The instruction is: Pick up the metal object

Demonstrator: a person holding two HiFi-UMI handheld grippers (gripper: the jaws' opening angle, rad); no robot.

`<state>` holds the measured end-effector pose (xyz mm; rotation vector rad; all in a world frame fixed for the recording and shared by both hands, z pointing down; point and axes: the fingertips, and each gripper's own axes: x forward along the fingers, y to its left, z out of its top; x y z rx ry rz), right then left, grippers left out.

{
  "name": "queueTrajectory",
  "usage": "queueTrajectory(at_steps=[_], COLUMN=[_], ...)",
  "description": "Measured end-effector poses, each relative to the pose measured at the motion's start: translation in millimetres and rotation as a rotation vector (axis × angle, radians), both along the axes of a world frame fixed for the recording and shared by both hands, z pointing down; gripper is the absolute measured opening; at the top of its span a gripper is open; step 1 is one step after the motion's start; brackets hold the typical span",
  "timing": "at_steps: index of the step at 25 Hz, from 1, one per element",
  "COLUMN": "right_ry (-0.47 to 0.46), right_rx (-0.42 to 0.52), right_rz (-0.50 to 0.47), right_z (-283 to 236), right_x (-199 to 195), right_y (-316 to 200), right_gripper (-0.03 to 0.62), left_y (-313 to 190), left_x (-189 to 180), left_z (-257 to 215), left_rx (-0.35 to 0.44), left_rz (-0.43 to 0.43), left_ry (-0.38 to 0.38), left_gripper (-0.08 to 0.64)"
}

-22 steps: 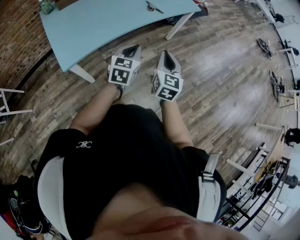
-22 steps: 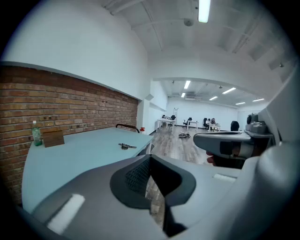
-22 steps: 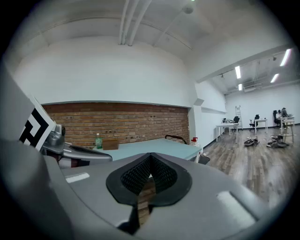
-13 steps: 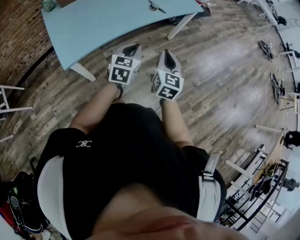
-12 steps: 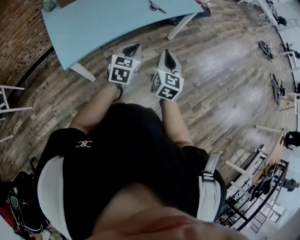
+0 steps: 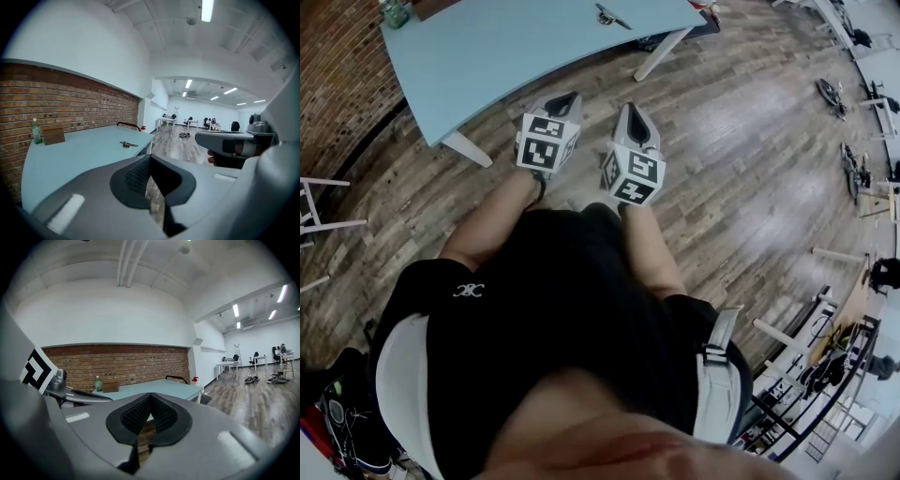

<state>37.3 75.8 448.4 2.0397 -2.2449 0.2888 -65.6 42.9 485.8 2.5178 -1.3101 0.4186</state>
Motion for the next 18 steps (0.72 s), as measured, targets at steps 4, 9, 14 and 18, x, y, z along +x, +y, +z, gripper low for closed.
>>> queueTrajectory(at_steps=[4, 9, 14, 18], right_ry=[-0.001, -0.006, -0.018, -0.025], right_rx=[-0.013, -0.020, -0.028, -0.023], right_rz=[0.011, 0.017, 0.013, 0.000], right_z=[3.4, 6.2, 16.0, 15.2], right_x=[2.9, 7.4, 13.1, 19.4], right_y=[-4.9, -19.9, -52.7, -91.0], right_gripper=[0.014, 0.014, 0.014, 0.014], left_y=[-5.0, -20.1, -50.1, -85.8], left_x=[4.0, 9.4, 13.2, 16.0], left_z=[2.5, 7.4, 14.9, 18.1], left_rx=[-0.010, -0.022, -0.026, -0.037], left_rz=[0.016, 0.025, 0.018, -0.002], left_ry=[-0.005, -0.013, -0.025, -0.036], left_gripper=[0.000, 0.001, 0.000, 0.001])
